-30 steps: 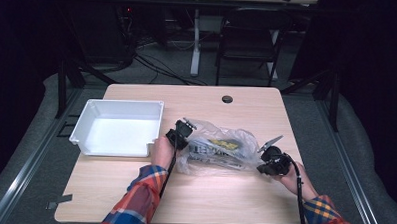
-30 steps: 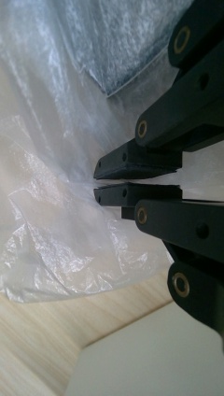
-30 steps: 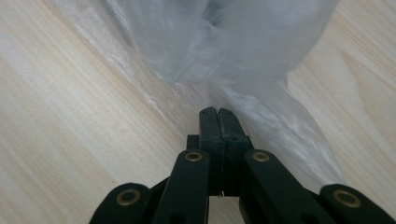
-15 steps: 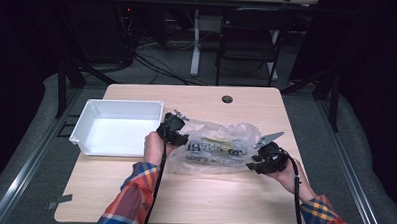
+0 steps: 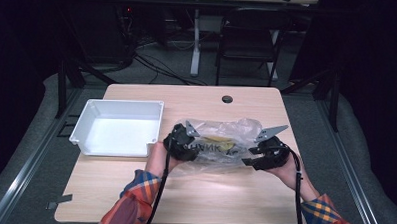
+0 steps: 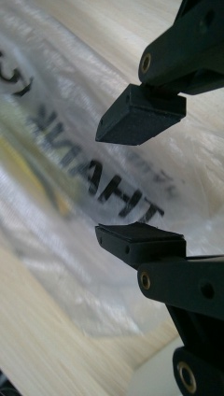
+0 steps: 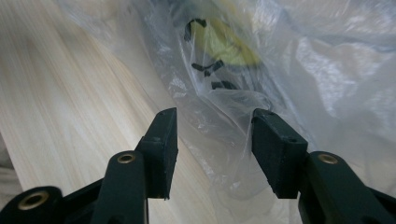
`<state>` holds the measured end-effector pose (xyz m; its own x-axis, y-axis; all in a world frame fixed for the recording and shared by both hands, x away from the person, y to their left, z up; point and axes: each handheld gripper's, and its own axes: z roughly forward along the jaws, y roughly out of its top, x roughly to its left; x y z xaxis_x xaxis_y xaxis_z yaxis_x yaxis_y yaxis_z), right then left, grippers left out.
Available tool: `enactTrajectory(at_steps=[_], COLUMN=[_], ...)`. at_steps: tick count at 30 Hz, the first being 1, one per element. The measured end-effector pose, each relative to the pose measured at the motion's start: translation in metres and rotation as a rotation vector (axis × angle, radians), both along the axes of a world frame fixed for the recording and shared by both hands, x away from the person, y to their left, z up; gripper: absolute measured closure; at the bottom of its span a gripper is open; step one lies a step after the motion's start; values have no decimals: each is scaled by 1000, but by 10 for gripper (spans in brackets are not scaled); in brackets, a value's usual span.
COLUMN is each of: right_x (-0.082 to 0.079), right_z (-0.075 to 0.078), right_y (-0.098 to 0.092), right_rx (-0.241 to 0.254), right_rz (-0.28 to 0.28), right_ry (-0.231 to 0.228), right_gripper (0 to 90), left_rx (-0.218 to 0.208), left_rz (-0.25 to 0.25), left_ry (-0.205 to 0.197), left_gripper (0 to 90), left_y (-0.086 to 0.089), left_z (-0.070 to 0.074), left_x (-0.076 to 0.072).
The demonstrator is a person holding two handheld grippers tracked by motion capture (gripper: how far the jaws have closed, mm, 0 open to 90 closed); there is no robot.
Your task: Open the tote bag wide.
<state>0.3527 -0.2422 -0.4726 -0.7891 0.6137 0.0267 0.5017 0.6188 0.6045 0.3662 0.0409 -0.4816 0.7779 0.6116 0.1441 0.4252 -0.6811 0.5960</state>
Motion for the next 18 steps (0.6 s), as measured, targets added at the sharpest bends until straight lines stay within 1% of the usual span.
enactTrajectory(at_steps=[1, 2, 3, 4, 5, 6, 7, 8, 10, 11, 13, 14, 15, 16, 17, 18], right_x=[0, 0, 0, -1, -4, -6, -9, -10, -12, -13, -13, -13, -13, -13, -12, -12], right_z=[-3, -4, -7, -7, -6, -4, -2, 0, 2, 2, 2, 2, 1, 0, -3, -4], right_y=[0, -1, -1, -1, -1, -1, -1, -1, -1, -1, -2, -1, 0, 1, 2, 2], right_rx=[-10, -13, -10, -11, -1, 1, 17, 17, 27, 24, 27, 18, -5, -32, -18, -18], right_rz=[-3, -3, 4, 8, 22, 32, 33, 36, 36, 28, 25, 19, 15, 6, 8, 10], right_ry=[8, 13, 24, 23, 26, 27, 13, 12, 10, 10, 2, 2, -11, -17, -5, 1], right_gripper=[508, 506, 505, 511, 524, 531, 528, 523, 509, 501, 500, 499, 500, 500, 502, 503], left_rx=[6, 27, 37, 36, 40, 50, 47, 49, 79, 96, 99, 106, 96, 103, 111, 106], left_rz=[-13, -26, -31, -39, -41, -45, -46, -42, -33, -20, -8, 5, 3, 13, 17, 20], left_ry=[7, 13, 7, 13, 14, 3, 14, 13, -11, -36, -61, -83, -86, -104, -120, -128], left_gripper=[475, 480, 480, 492, 506, 507, 532, 535, 533, 524, 511, 495, 485, 481, 476, 478], left_y=[-3, -8, -10, -13, -14, -15, -15, -16, -17, -18, -18, -18, -18, -19, -19, -19], left_z=[-3, -8, -10, -12, -14, -17, -19, -21, -26, -28, -32, -33, -34, -35, -36, -36], left_x=[0, -1, -2, -3, -2, -3, -3, -2, -2, -2, -1, -1, 0, 0, 0, 0])
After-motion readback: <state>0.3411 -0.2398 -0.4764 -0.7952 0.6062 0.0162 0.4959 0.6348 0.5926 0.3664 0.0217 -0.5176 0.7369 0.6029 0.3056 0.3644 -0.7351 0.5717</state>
